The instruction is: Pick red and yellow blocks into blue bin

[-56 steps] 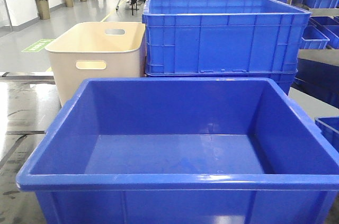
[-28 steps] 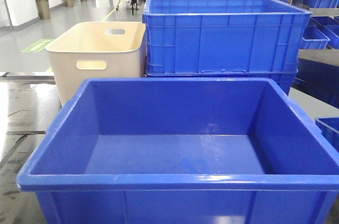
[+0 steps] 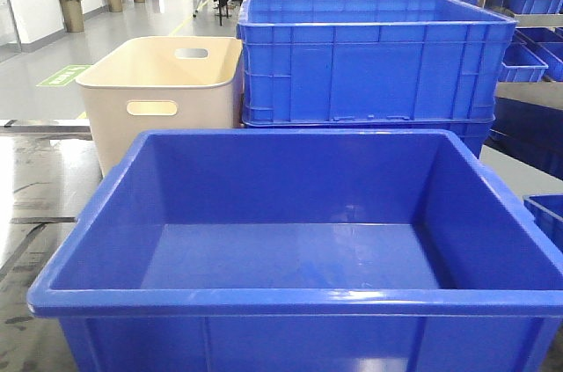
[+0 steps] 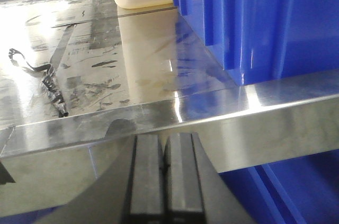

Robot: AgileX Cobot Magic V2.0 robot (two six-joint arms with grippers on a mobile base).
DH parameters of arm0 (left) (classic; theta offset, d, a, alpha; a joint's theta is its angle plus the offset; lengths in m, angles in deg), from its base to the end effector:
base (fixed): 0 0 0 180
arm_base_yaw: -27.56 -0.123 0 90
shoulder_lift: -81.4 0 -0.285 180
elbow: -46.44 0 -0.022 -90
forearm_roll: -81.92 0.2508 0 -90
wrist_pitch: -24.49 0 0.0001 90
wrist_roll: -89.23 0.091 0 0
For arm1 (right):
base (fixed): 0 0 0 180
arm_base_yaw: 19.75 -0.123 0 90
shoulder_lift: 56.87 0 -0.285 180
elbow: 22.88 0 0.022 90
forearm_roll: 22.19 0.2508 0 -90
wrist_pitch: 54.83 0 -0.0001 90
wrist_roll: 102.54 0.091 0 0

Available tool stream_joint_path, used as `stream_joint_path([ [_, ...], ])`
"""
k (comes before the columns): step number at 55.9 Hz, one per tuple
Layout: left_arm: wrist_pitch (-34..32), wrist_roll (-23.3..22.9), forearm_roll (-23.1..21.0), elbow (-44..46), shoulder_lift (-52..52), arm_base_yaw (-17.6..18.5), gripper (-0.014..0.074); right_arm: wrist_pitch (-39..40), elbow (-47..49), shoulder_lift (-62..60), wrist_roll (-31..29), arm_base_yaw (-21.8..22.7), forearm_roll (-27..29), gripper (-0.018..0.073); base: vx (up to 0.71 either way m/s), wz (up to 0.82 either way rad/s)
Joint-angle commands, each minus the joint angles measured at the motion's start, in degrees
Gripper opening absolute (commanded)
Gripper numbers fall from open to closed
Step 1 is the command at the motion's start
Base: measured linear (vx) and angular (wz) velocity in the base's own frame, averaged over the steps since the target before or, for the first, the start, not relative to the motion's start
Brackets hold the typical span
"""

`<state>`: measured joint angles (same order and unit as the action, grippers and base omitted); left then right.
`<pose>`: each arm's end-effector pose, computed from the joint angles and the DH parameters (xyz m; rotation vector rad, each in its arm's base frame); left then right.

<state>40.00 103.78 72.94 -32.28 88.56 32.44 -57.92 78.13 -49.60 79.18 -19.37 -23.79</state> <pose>0.0544 -0.0085 0.1807 0.1959 1.7554 -0.0241 0.0571 -0.0005 0.1983 0.0080 1.5594 -0.0047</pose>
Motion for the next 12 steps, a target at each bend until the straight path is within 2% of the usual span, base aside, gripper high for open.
stream_joint_path([
  [1, -4.38, -0.07, -0.63, 0.94, 0.23, 0.05, 0.0002, 4.65, -0.40, -0.69, -0.11, 0.35, -0.80, -0.0007, 0.00, 0.00],
  [12, -4.38, -0.07, -0.63, 0.94, 0.23, 0.05, 0.0002, 4.65, -0.40, -0.69, -0.11, 0.35, -0.80, -0.0007, 0.00, 0.00],
])
